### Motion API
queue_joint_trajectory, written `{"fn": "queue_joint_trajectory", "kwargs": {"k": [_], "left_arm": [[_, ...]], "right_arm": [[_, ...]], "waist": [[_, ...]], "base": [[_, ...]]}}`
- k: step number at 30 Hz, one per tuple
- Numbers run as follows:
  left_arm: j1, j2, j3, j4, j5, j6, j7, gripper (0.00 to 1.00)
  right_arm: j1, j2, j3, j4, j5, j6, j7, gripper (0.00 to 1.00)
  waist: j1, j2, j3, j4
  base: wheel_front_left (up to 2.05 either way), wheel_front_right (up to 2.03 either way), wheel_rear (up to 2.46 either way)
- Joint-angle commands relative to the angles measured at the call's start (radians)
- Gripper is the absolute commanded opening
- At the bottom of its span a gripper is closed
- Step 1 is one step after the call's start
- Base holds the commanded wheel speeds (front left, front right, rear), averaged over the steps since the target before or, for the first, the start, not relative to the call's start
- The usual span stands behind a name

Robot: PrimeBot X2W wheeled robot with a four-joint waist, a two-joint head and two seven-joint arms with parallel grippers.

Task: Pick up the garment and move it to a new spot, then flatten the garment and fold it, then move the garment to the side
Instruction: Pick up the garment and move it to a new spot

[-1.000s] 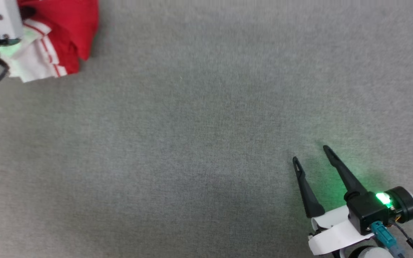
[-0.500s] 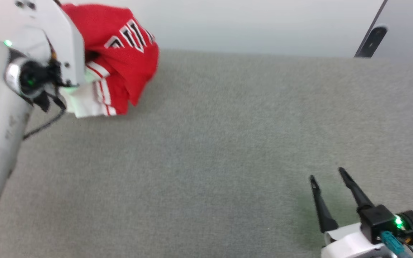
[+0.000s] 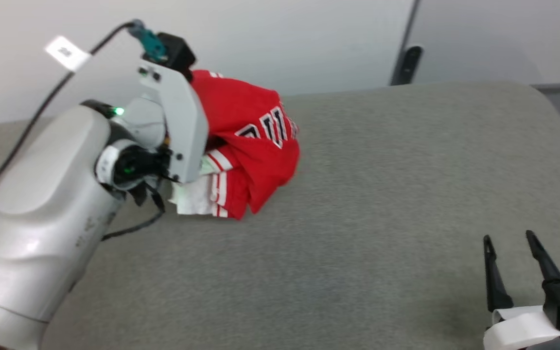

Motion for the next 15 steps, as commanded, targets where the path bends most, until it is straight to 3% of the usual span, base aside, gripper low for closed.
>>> {"fn": "queue_joint_trajectory", "kwargs": {"k": [1,9,15], "left_arm": [[0.012,-0.002,-0.007,-0.024,0.0,0.008,0.008,0.0],[0.04,-0.004,-0.05,-0.087,0.0,0.055,0.09,0.0],[0.088,0.007,-0.1,-0.101,0.013,0.112,0.169,0.0]], "right_arm": [[-0.012,0.001,-0.01,0.002,-0.007,-0.001,-0.006,1.0],[-0.033,0.009,-0.017,0.029,0.016,-0.001,-0.017,1.0],[-0.051,0.01,0.005,0.045,0.057,-0.001,-0.023,1.0]], "waist": [[0.0,0.0,0.021,-0.11],[0.0,0.0,0.069,-0.226],[0.0,0.0,0.117,-0.263]], "base": [[0.0,0.0,0.0],[0.0,0.0,0.0],[0.0,0.0,0.0]]}}
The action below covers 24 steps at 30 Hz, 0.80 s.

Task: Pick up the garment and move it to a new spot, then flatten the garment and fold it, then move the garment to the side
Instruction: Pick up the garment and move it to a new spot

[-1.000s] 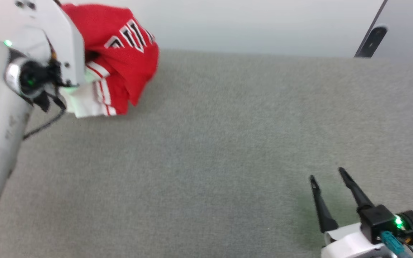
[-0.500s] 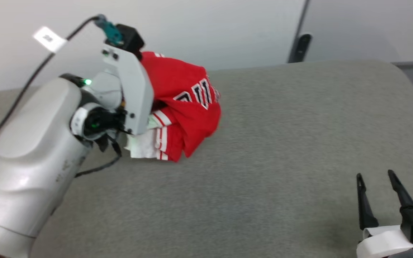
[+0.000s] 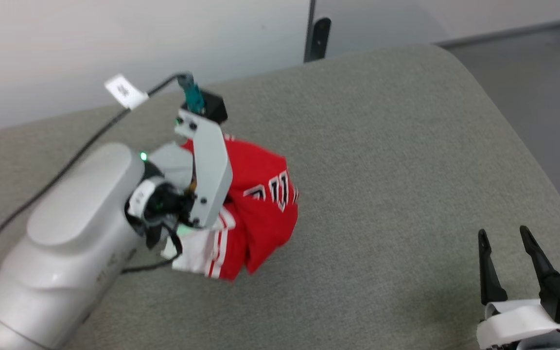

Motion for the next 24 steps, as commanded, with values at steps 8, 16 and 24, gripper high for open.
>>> {"fn": "queue_joint_trajectory", "kwargs": {"k": [8,16,24], "left_arm": [[0.112,0.015,-0.053,0.051,0.016,0.033,0.019,0.0],[0.088,0.007,-0.082,0.122,0.056,0.001,-0.015,1.0],[0.046,-0.017,-0.067,0.13,0.038,-0.029,-0.031,1.0]], "right_arm": [[-0.055,0.005,0.045,0.01,0.058,-0.001,-0.007,1.0],[-0.078,0.004,0.063,0.022,0.065,-0.001,-0.007,1.0],[-0.049,0.004,0.047,0.033,0.032,-0.001,-0.005,1.0]], "waist": [[0.0,0.0,0.107,-0.06],[0.0,0.0,0.105,-0.032],[0.0,0.0,0.028,0.057]], "base": [[0.0,0.0,0.0],[0.0,0.0,0.0],[0.0,0.0,0.0]]}}
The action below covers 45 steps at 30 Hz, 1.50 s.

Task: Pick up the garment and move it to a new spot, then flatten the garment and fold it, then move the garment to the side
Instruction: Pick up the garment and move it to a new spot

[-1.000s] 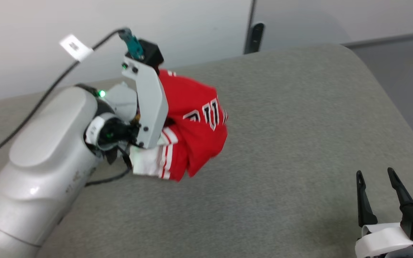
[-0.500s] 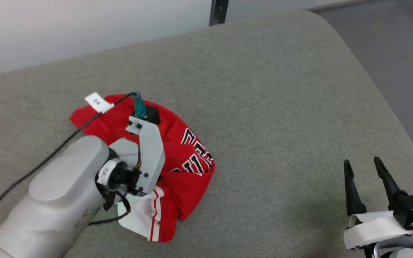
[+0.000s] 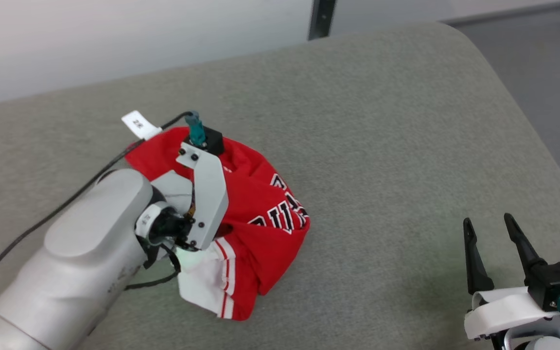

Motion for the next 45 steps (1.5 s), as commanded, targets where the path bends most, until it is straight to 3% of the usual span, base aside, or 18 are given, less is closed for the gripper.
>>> {"fn": "queue_joint_trajectory", "kwargs": {"k": [1,12,23,29,36,42,45], "left_arm": [[-0.007,0.004,0.006,0.001,-0.001,-0.003,-0.019,1.0],[0.063,0.028,0.061,-0.047,0.006,-0.042,-0.24,1.0],[0.186,0.054,0.146,-0.129,0.034,-0.08,-0.63,1.0],[0.31,0.064,0.212,-0.165,0.067,-0.048,-0.906,1.0],[0.499,0.078,0.284,-0.225,0.089,0.026,-1.169,1.0],[0.666,0.08,0.334,-0.299,0.129,0.071,-1.245,1.0],[0.74,0.055,0.408,-0.337,0.159,0.089,-1.251,1.0]], "right_arm": [[0.016,0.003,-0.006,0.006,-0.016,-0.001,-0.001,1.0],[0.075,0.003,0.014,-0.021,-0.045,-0.001,-0.001,1.0],[0.137,0.002,0.07,-0.094,-0.028,-0.001,-0.001,1.0],[0.169,0.002,0.112,-0.117,-0.017,-0.001,-0.001,1.0],[0.2,0.002,0.132,-0.125,-0.014,-0.001,-0.001,1.0],[0.211,0.002,0.145,-0.132,-0.008,-0.001,-0.001,1.0],[0.213,0.002,0.146,-0.132,-0.007,-0.001,-0.001,1.0]], "waist": [[0.0,-0.0001,-0.063,0.069],[0.0,-0.0001,-0.18,0.2],[0.0,-0.0001,-0.246,0.352],[0.0,-0.0001,-0.275,0.414],[0.0,-0.0001,-0.298,0.458],[0.0,-0.0001,-0.307,0.469],[0.0,-0.0001,-0.309,0.47]], "base": [[0.0,0.0,0.0],[0.0,0.0,0.0],[0.0,0.0,0.0],[0.0,0.0,0.0],[0.0,0.0,0.0],[0.0,0.0,0.0],[0.0,0.0,0.0]]}}
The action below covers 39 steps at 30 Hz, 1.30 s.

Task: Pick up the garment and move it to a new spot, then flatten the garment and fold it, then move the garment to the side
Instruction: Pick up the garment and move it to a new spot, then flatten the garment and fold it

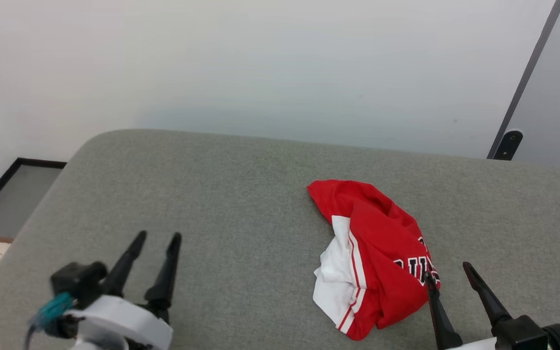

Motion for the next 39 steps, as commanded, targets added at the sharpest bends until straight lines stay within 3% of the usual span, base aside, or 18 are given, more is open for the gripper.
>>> {"fn": "queue_joint_trajectory", "kwargs": {"k": [1,8,15,27,39], "left_arm": [[0.036,-0.021,0.052,-0.03,0.032,0.002,-0.005,1.0],[0.225,-0.159,0.295,-0.114,0.17,-0.051,-0.004,1.0],[0.309,-0.246,0.415,-0.099,0.305,-0.117,-0.004,1.0],[0.306,-0.327,0.486,-0.061,0.387,-0.179,-0.004,1.0],[0.262,-0.36,0.456,-0.047,0.423,-0.189,-0.004,1.0]], "right_arm": [[0.012,0.001,0.0,-0.001,0.003,-0.001,-0.001,1.0],[0.031,0.001,-0.044,0.007,0.0,-0.001,-0.001,1.0],[0.044,0.001,-0.111,0.003,-0.017,-0.001,-0.001,1.0],[0.024,0.002,-0.116,0.002,-0.025,-0.001,-0.001,1.0],[0.006,0.002,-0.158,-0.011,-0.026,-0.001,-0.001,1.0]], "waist": [[0.0,0.0,-0.002,0.0],[0.0,0.0,-0.011,-0.018],[0.0,0.0,-0.016,-0.054],[0.0,0.0,-0.002,-0.1],[0.0,0.0,0.055,-0.272]], "base": [[0.0,0.0,0.0],[0.0,0.0,0.0],[0.0,0.0,0.0],[0.0,0.0,0.0],[0.0,0.0,0.0]]}}
